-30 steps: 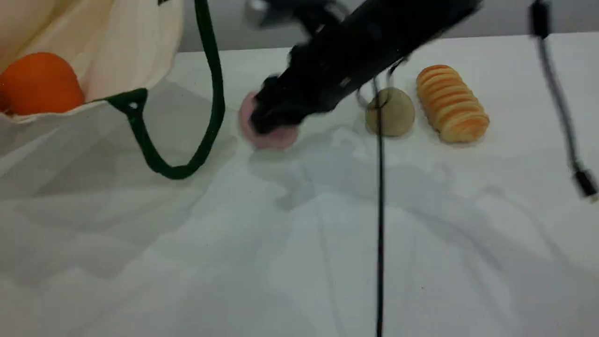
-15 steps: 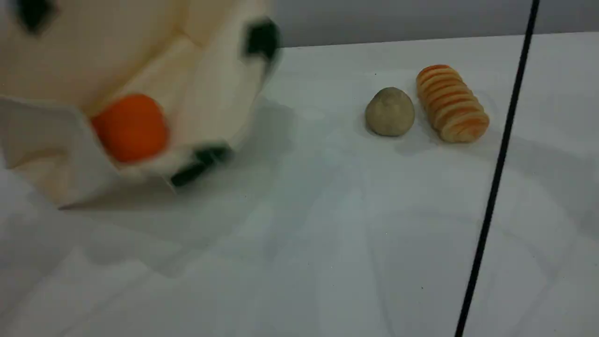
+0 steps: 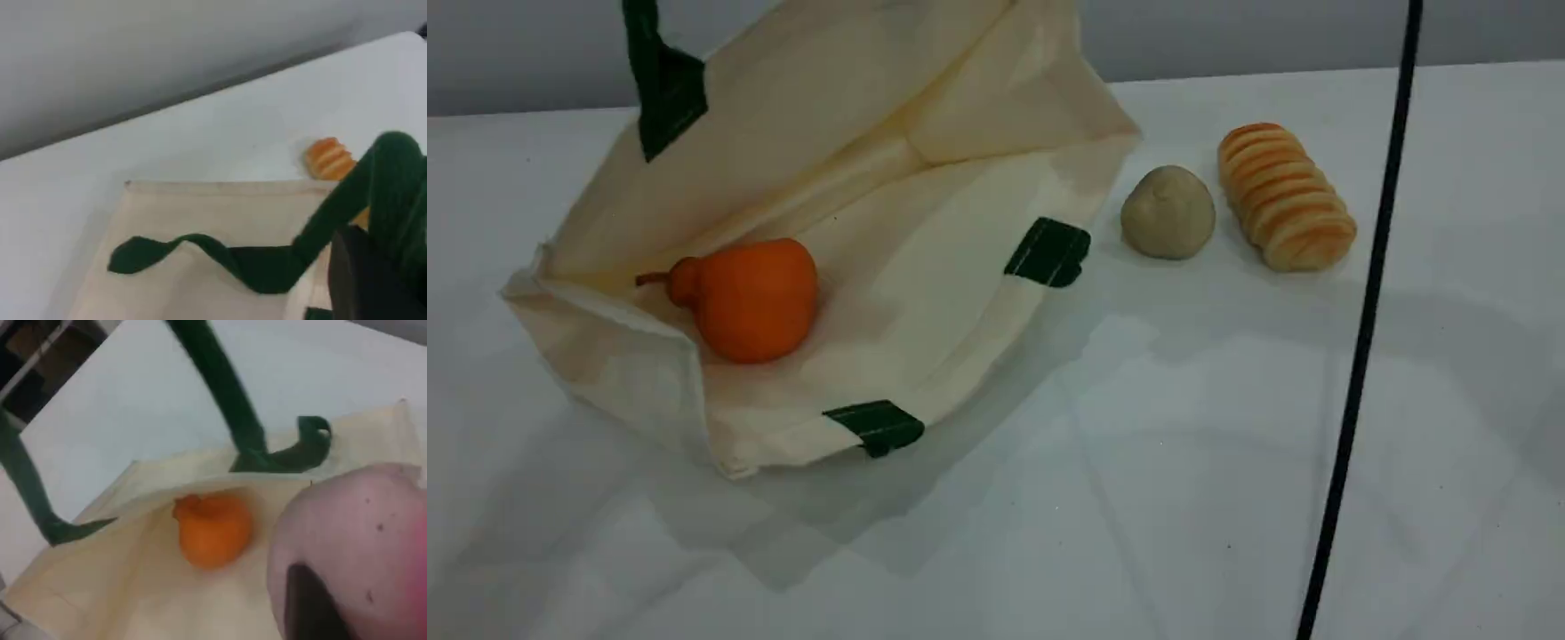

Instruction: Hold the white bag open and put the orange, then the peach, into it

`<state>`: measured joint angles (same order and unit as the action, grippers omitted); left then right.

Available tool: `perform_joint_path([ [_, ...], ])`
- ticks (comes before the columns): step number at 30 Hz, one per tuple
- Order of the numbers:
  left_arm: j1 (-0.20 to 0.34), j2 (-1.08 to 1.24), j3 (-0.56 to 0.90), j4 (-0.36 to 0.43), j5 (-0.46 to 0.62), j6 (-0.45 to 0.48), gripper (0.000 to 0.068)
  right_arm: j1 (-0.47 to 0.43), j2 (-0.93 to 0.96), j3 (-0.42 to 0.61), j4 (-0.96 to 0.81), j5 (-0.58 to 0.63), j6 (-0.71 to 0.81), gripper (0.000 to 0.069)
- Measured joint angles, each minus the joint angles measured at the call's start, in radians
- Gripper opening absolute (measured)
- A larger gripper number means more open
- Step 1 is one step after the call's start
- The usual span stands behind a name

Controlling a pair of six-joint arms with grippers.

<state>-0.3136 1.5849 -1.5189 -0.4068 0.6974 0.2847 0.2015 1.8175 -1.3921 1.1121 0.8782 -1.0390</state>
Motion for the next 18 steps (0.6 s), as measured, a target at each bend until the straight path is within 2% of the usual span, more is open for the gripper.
perform_joint_path([
  [7, 0.0, -0.003, 0.0, -0.061, 0.011, 0.035, 0.0072, -0.003, -0.002, 0.0, -0.069, 0.058, 0.048, 0.0298],
  [14, 0.001, -0.007, 0.0, -0.068, 0.012, 0.062, 0.0072, 0.003, -0.003, 0.007, -0.067, 0.189, 0.049, 0.0298],
  [18, 0.001, -0.02, -0.01, -0.09, 0.03, 0.075, 0.0072, 0.046, -0.002, 0.062, -0.063, 0.161, 0.039, 0.0298],
])
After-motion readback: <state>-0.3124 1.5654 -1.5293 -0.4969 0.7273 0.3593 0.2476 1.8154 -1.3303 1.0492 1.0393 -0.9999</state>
